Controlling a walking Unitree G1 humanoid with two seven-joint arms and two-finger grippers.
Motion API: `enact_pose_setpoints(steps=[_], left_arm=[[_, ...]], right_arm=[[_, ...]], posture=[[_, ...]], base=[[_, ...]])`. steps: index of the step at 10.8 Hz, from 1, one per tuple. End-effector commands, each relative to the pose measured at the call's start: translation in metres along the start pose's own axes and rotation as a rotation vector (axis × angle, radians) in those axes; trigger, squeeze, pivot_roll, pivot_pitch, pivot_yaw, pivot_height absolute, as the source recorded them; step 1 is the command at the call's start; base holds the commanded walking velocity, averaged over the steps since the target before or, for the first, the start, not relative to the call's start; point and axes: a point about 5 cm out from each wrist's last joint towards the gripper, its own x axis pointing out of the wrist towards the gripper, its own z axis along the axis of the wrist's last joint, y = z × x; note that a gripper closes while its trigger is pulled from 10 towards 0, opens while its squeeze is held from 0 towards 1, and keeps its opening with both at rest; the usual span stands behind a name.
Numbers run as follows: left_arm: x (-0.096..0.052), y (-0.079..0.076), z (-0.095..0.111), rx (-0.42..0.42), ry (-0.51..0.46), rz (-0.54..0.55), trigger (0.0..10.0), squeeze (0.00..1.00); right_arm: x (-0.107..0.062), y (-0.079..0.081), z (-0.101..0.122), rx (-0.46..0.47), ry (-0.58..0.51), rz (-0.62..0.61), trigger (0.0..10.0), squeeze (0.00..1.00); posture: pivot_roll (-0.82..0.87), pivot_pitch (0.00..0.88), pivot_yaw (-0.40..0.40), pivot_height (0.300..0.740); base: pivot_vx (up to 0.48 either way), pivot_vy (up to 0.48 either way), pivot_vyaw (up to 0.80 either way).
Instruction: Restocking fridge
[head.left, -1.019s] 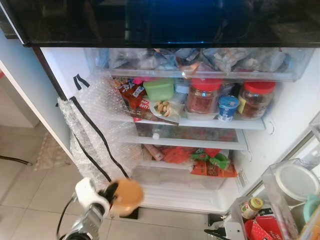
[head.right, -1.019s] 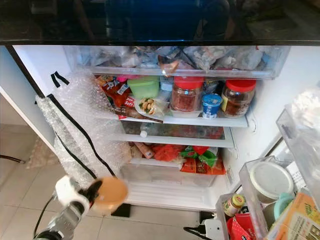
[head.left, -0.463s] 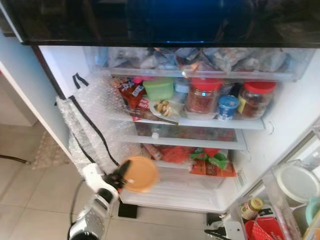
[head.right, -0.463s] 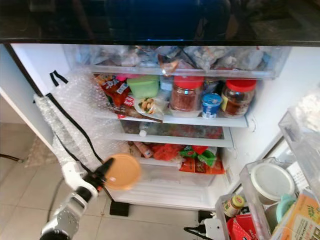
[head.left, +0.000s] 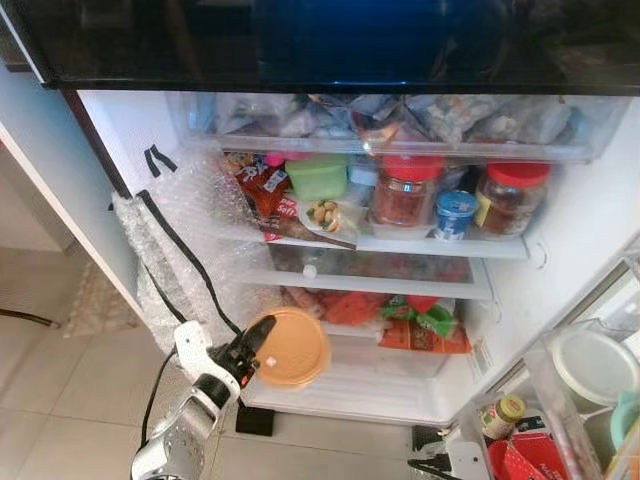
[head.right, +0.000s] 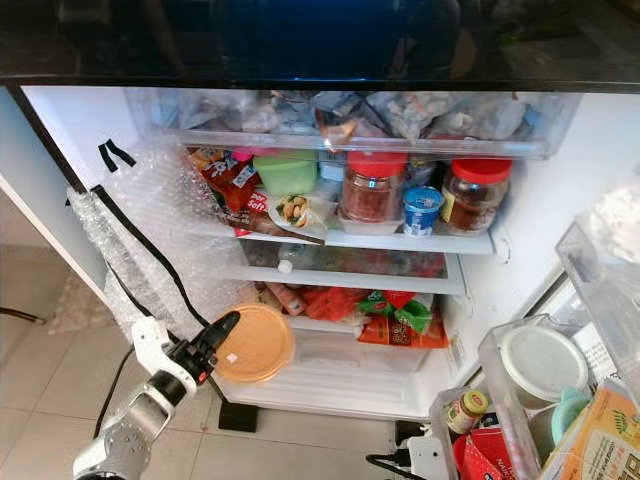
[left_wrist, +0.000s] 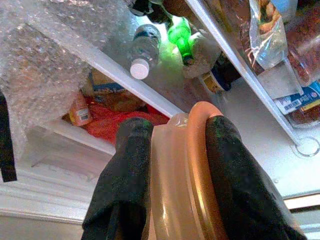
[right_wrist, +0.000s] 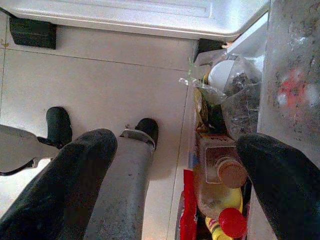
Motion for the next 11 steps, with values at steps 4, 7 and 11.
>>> enact_pose_setpoints(steps=[4, 7, 11], left_arm=[[0.001, -0.007, 0.003, 0.009, 0.017, -0.016, 10.0, 0.00], [0.001, -0.009, 0.003, 0.020, 0.033, -0.027, 10.0, 0.00], [0.003, -0.013, 0.000, 0.019, 0.055, -0.040, 10.0, 0.00]], right_arm=[[-0.001, -0.010, 0.000, -0.041, 0.002, -0.141, 10.0, 0.00], [-0.002, -0.013, -0.001, -0.018, -0.007, -0.212, 10.0, 0.00], [-0.002, -0.014, -0.002, 0.000, 0.000, -0.266, 10.0, 0.00]], posture=[[-0.04, 0.038, 0.010, 0.740], [-0.04, 0.039, 0.011, 0.740], [-0.05, 0.037, 0.011, 0.740]], base=[[0.000, 0.000, 0.00], [0.000, 0.000, 0.00], [0.000, 0.000, 0.00]])
